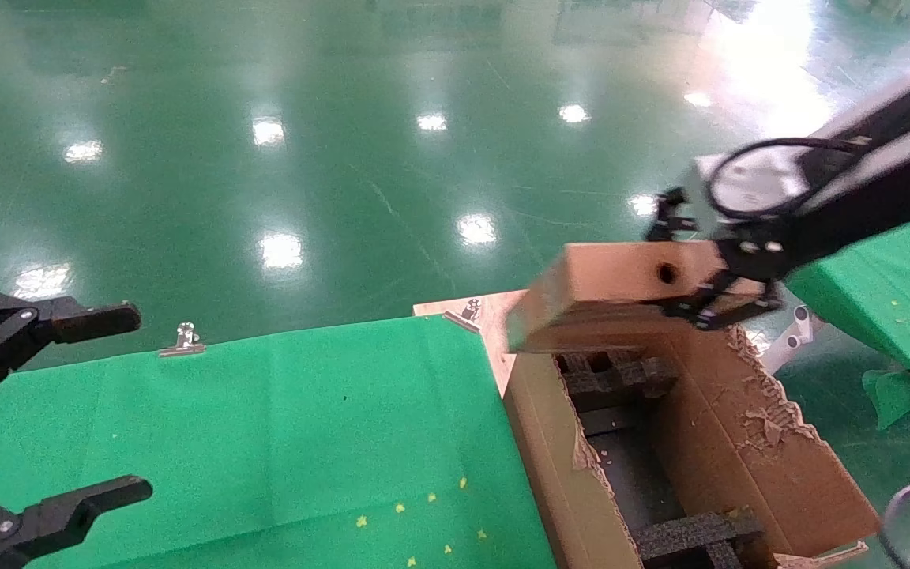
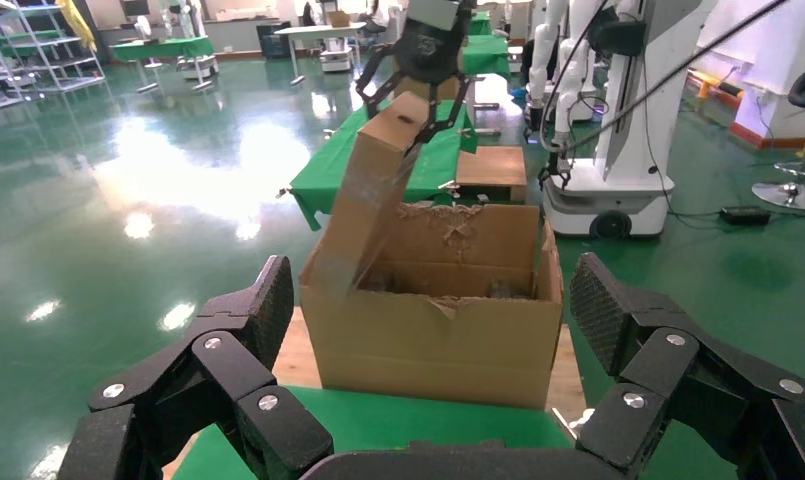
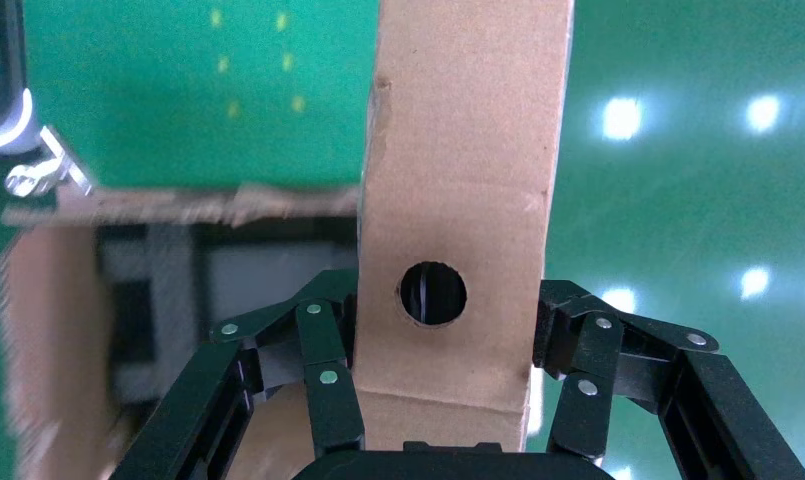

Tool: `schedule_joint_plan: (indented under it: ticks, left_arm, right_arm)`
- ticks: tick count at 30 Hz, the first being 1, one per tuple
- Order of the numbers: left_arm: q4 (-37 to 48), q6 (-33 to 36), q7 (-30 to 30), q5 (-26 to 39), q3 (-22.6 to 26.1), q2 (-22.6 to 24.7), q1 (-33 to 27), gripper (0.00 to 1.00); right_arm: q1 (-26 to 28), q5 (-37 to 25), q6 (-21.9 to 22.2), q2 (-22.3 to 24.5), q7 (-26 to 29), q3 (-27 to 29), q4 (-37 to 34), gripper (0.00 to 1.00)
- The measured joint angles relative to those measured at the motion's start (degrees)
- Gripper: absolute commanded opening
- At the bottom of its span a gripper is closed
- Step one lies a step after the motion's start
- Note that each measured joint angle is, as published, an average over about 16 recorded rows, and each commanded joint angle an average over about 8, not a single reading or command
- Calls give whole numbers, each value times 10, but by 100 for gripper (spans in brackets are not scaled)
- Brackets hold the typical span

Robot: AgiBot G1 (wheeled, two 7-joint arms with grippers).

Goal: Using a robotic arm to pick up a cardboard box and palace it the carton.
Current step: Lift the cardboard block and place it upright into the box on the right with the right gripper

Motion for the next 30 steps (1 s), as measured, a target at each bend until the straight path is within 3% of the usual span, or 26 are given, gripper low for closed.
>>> schedule_joint_plan:
  ticks: [7,15,23,30]
  left_arm:
    - [0,0,0,0,0,0,0,100]
    - [0,0,0,0,0,0,0,100]
    - [0,0,0,0,0,0,0,100]
    - [0,0,0,0,0,0,0,100]
  right_arm:
    - [56,2,2,44,-10,-110,-13,0]
    - [79,10,6,65,-37,-199,-48,0]
    - [80,19,12,67,-49,-232,-68,0]
    - [58,49,32,73,6,-233,-84,0]
